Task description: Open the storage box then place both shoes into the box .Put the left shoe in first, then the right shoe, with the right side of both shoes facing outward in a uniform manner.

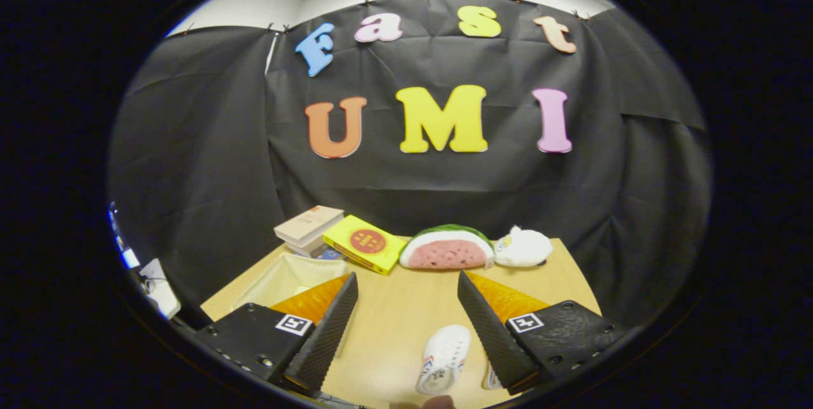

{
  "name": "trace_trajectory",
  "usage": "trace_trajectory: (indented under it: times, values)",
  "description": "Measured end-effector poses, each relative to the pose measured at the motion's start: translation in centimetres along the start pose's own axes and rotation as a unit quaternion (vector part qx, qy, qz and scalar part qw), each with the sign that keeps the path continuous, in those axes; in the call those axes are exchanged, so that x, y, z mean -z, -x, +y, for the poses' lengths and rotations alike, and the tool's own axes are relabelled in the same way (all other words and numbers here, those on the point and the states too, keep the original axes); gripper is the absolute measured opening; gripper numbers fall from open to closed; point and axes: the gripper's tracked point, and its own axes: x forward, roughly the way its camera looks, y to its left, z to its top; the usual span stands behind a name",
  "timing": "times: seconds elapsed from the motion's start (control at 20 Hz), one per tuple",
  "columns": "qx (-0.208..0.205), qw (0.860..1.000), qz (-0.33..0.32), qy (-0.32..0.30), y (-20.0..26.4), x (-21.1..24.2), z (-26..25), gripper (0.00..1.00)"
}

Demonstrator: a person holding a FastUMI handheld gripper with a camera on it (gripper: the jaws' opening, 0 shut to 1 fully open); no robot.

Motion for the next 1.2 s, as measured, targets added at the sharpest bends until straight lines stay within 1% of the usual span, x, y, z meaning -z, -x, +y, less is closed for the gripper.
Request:
trace_trajectory:
  times: [0.05, 0.2, 0.35, 0.45, 0.7, 0.75, 0.9, 0.95, 1.1, 1.2]
  values:
    - [0.009, 1.0, 0.016, -0.006, -0.3, 2.0, -1.8, 0.96]
    - [0.018, 0.996, 0.081, -0.027, -1.3, 8.7, -4.8, 0.96]
    - [0.026, 0.986, 0.154, -0.057, -3.2, 15.6, -6.6, 0.96]
    - [0.026, 0.98, 0.186, -0.071, -4.4, 18.7, -7.0, 0.96]
    - [0.025, 0.965, 0.248, -0.083, -8.0, 24.3, -7.7, 0.95]
    - [0.026, 0.963, 0.256, -0.083, -8.5, 25.1, -7.9, 0.95]
    - [0.022, 0.954, 0.284, -0.098, -10.0, 26.5, -8.1, 0.91]
    - [0.02, 0.95, 0.292, -0.11, -10.4, 27.0, -8.1, 0.85]
    - [0.012, 0.941, 0.31, -0.133, -11.0, 27.7, -8.4, 0.74]
    - [0.001, 0.937, 0.322, -0.137, -11.1, 27.7, -8.2, 0.59]
